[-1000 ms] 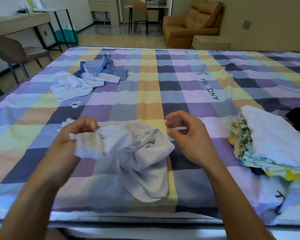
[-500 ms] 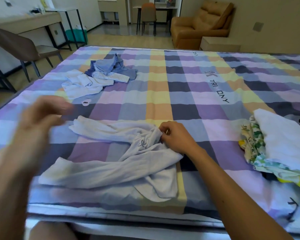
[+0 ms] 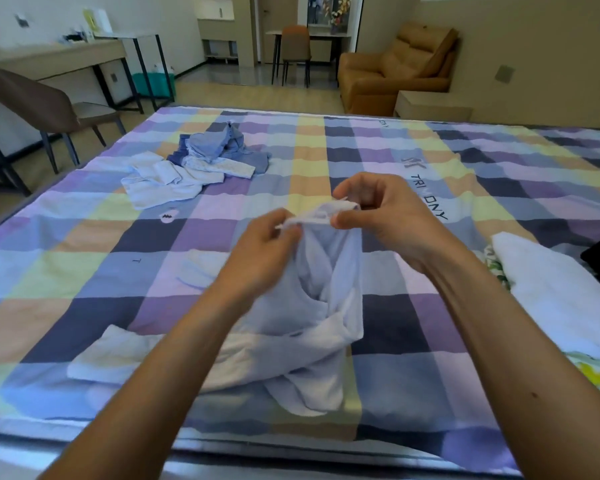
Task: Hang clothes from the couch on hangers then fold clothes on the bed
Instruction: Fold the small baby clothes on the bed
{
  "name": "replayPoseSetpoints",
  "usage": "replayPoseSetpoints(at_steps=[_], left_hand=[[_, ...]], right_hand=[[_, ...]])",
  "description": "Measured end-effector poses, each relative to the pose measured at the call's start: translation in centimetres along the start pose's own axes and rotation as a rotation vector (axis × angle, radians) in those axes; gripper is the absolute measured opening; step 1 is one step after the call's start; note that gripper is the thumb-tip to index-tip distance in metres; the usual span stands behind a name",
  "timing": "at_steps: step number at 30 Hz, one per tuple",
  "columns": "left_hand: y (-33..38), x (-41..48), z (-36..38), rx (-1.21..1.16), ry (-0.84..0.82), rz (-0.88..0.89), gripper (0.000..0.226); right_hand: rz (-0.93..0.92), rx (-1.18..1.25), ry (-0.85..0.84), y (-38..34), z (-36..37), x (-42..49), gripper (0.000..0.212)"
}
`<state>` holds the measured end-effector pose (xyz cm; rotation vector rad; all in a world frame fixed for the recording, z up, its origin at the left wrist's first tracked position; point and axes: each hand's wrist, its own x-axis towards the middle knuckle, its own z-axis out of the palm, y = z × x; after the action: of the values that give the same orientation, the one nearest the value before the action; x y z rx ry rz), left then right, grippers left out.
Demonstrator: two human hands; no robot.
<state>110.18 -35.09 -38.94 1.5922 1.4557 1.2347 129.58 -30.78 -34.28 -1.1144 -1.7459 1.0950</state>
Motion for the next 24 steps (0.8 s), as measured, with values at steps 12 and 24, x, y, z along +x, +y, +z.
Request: replayPoseSetpoints(at_steps=[12,24], left_hand=[[13.7,5.7,-5.5,0.228,-0.367,0.434,0.009],[14.2,10.3,-13.9,0.867,-0.061,0.362,0.035]], right_hand=[[-0.322,-0.583,-0.121,-9.6,-2.5,2.2,0.072],[-0.201,-0.925,0.191,-15.6,-9.2,6.8,0.010]])
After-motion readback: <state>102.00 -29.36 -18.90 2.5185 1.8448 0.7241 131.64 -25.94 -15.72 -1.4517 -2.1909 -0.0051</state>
